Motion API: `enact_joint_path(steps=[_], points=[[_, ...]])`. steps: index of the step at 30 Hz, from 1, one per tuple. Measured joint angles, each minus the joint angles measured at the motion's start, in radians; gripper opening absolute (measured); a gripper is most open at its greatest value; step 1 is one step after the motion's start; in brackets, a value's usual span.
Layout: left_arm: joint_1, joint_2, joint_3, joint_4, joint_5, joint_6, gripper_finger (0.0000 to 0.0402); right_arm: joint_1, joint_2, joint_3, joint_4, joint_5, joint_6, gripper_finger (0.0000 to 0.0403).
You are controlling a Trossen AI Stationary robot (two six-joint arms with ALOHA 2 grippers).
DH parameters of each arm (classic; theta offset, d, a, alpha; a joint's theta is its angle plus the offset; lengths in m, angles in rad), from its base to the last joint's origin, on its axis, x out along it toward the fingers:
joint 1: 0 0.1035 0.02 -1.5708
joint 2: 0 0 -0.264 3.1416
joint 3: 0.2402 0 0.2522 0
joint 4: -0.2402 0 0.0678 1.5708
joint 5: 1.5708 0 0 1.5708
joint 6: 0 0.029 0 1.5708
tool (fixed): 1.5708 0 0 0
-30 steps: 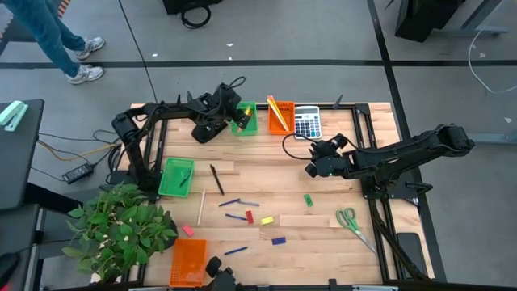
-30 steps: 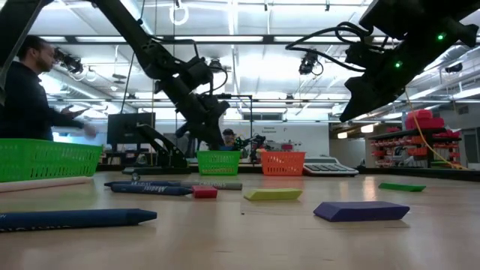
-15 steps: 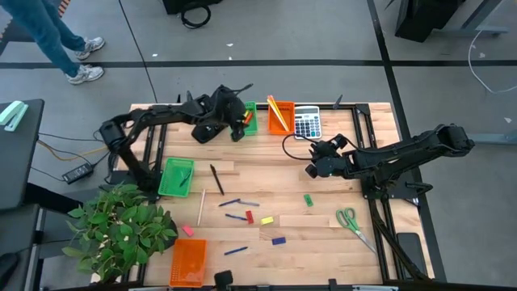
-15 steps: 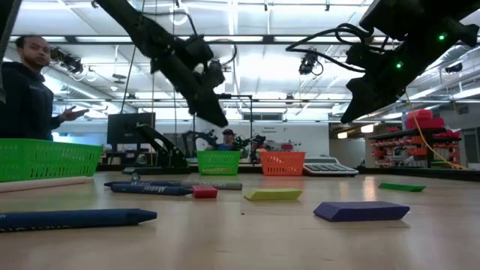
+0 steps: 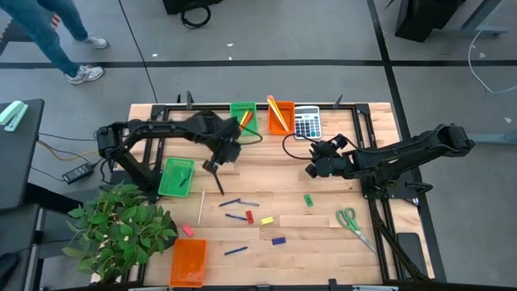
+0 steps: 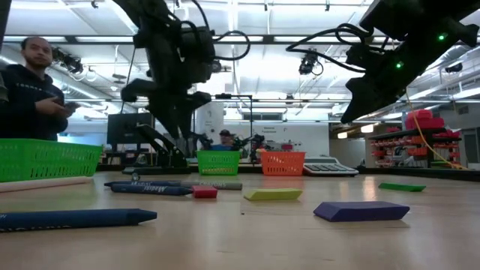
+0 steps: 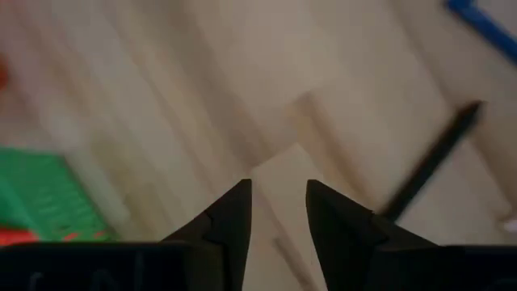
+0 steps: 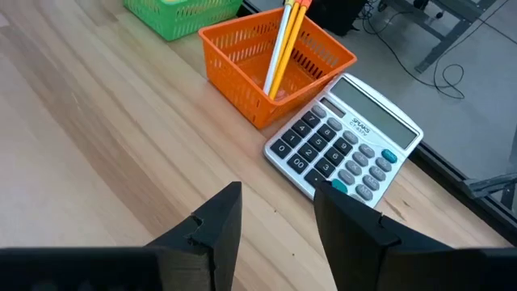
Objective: Sort crayons/erasers/pens/pencils in bins
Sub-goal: Put the black pen into the top green bin
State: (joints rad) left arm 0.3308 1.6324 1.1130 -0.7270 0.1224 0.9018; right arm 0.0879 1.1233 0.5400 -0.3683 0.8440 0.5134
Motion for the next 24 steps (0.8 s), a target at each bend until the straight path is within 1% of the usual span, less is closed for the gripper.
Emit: enact_joint_path(steps=[6,9,13,18,22,24], points=[[-0.108,-0.002,-0.003,-0.101,0.008,0.089,0.0116,0.0,0.0,0.0,0.0,-0.003,0.013,0.0162],[-0.138,-0.002,-0.034,-0.126,0.008,0.113,0.0115,0.0,0.0,0.0,0.0,-0.008,0.017,0.0162],[-0.157,0.0,-0.095,-0.118,0.006,0.145,0.0121,0.0,0.0,0.0,0.0,-0.008,0.018,0.0162],[-0.178,0.005,-0.175,-0.031,-0.048,0.229,0.0125,0.0,0.0,0.0,0.0,-0.008,0.018,0.0162],[-0.183,0.005,-0.214,0.071,-0.06,0.242,0.0121,0.0,0.0,0.0,0.0,-0.008,0.018,0.0162],[-0.183,0.005,-0.221,0.087,-0.06,0.245,0.0119,0.0,0.0,0.0,0.0,-0.008,0.016,0.0162]])
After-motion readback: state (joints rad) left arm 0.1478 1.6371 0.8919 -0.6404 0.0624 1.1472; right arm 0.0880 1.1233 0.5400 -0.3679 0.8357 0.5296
